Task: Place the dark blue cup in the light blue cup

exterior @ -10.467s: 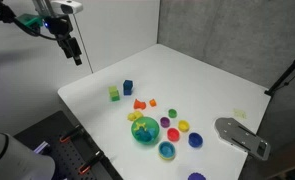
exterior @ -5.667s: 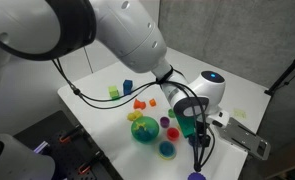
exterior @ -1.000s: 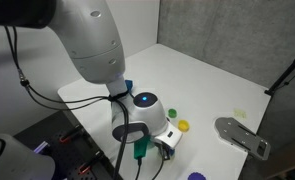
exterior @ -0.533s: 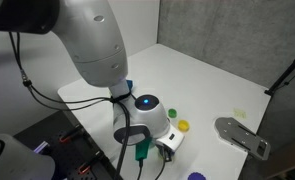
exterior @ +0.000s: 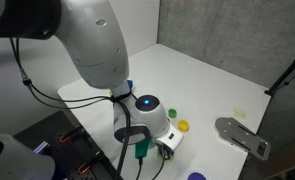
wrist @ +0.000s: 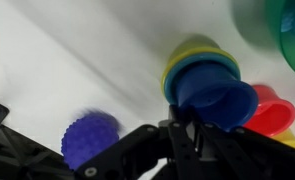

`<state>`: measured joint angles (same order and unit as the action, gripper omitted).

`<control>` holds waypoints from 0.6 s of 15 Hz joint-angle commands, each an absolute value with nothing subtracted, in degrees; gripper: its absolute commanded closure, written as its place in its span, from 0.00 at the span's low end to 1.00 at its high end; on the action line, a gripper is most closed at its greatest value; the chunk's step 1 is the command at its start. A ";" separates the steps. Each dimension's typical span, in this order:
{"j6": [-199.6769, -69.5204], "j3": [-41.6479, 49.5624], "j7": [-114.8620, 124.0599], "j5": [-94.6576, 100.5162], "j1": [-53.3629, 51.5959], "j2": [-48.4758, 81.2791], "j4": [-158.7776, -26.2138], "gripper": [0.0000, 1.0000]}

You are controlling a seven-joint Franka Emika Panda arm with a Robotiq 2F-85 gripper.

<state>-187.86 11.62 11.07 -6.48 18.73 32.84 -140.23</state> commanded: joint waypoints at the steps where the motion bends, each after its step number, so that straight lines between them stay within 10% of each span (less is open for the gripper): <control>1: -188.25 9.35 9.35 -6.93 21.94 32.12 -139.68 0.57; 9: -184.96 3.43 9.84 -7.17 25.47 28.14 -138.11 0.00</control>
